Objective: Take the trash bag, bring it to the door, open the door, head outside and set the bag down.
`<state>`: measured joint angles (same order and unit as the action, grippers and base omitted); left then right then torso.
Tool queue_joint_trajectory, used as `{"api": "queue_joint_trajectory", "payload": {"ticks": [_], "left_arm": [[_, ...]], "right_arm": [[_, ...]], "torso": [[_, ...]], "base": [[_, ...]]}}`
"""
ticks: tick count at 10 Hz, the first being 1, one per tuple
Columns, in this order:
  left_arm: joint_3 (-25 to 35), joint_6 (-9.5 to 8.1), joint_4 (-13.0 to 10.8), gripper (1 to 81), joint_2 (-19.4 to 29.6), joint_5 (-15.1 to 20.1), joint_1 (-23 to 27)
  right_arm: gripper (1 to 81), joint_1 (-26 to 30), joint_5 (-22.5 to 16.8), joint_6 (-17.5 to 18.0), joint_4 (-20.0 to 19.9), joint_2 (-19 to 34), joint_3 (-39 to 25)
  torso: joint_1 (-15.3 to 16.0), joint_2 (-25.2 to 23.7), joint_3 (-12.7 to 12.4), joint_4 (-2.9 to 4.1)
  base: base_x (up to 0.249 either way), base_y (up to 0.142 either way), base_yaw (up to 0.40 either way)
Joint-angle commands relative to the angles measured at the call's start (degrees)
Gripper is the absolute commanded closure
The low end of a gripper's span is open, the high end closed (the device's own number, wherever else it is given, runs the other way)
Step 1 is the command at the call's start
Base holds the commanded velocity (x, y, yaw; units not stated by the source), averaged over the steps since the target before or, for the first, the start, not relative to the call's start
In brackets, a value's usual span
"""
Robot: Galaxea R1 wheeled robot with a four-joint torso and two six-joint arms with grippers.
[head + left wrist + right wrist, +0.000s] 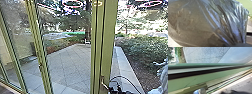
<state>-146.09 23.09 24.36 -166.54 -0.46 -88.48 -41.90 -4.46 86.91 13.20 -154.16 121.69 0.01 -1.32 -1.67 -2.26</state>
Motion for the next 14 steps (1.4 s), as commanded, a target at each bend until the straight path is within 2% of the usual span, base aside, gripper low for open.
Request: {"api": "queue_joint_trajectory", "payload": {"ticks": [1,3,6,7,9,14], "left_arm": [[0.1,0.2,0.34,81.1,0.41,3.36,3.09],[0.1,0.29,0.34,81.1,0.41,3.36,3.09],[0.1,0.29,0.34,81.1,0.41,3.45,2.92],[0.1,0.29,0.34,81.1,0.41,3.45,3.0],[0.1,0.38,0.16,81.1,0.5,3.45,2.91],[0.1,0.38,0.34,81.1,0.5,4.59,2.65]], "right_arm": [[1.0,3.17,-10.48,-1.83,3.23,-3.55,-2.52],[1.0,3.78,-10.4,-1.83,3.15,-3.37,-2.69],[1.0,4.66,-10.3,-1.83,3.15,-3.11,-2.61],[1.0,4.75,-9.34,-1.83,3.15,-2.84,-2.43],[1.0,5.63,-8.46,-1.65,3.06,-2.32,-0.77],[1.0,6.87,-8.19,-1.56,2.88,-2.05,0.47]], "torso": [[0.0,0.0,1.63,0.0],[0.0,0.0,2.97,0.0],[-0.01,-0.05,6.41,-0.02],[-0.01,-0.07,4.43,-0.05],[-0.01,-0.09,5.59,-0.09],[-0.01,-0.26,5.55,-0.2]], "base": [[0.0,0.0,0.0],[0.0,0.0,0.0],[0.0,0.0,0.0],[0.0,0.0,0.0],[0.085,0.0,0.0],[0.069,0.0,0.0]]}}
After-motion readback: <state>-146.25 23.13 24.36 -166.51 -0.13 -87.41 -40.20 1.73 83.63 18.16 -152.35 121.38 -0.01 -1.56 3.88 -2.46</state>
